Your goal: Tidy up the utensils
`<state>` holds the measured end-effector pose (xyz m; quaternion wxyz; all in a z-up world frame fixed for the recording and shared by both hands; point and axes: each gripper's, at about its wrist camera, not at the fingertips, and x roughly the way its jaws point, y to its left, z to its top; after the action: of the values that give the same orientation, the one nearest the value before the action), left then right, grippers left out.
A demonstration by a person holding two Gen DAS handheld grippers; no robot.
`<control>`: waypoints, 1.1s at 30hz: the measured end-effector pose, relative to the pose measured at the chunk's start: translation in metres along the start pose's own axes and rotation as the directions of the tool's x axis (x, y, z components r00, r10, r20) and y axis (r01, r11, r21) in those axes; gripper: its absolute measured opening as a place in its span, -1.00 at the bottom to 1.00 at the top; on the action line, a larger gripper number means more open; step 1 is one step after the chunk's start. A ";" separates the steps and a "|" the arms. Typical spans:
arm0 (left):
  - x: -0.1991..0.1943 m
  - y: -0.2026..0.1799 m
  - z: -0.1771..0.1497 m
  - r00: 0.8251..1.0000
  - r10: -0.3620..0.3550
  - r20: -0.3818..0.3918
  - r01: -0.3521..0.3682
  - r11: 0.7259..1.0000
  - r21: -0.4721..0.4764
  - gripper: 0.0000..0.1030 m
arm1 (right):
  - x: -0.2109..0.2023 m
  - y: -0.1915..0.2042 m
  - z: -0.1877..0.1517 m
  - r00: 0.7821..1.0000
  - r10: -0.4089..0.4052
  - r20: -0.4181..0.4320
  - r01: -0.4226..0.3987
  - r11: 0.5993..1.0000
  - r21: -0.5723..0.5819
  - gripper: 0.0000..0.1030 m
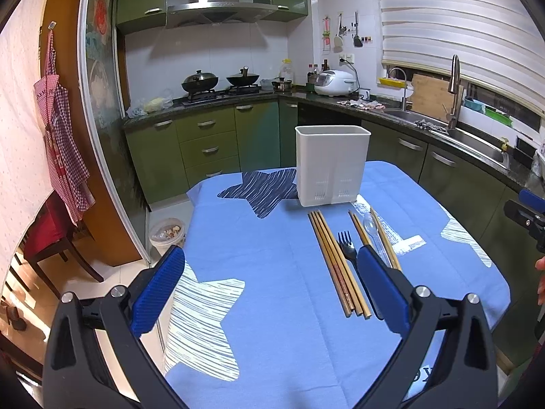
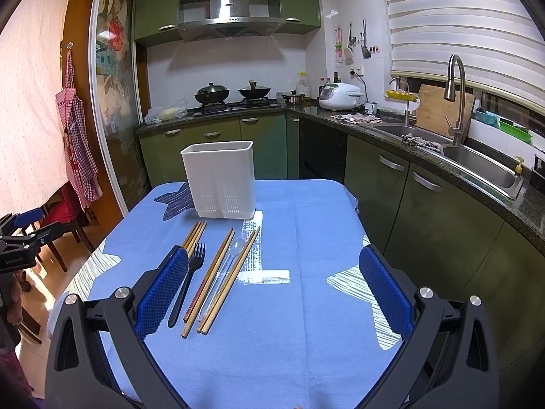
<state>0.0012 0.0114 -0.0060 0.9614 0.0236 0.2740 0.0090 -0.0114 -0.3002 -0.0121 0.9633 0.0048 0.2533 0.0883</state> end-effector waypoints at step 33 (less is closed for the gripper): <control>0.012 0.006 0.000 0.998 -0.027 -0.053 0.026 0.999 -0.027 0.87 | 0.008 0.001 0.003 1.000 -0.003 -0.028 0.003 1.000 -0.014 0.93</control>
<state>0.0109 0.0177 -0.0121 0.9540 0.0073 0.2998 0.0004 -0.0032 -0.2980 -0.0139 0.9598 -0.0035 0.2663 0.0888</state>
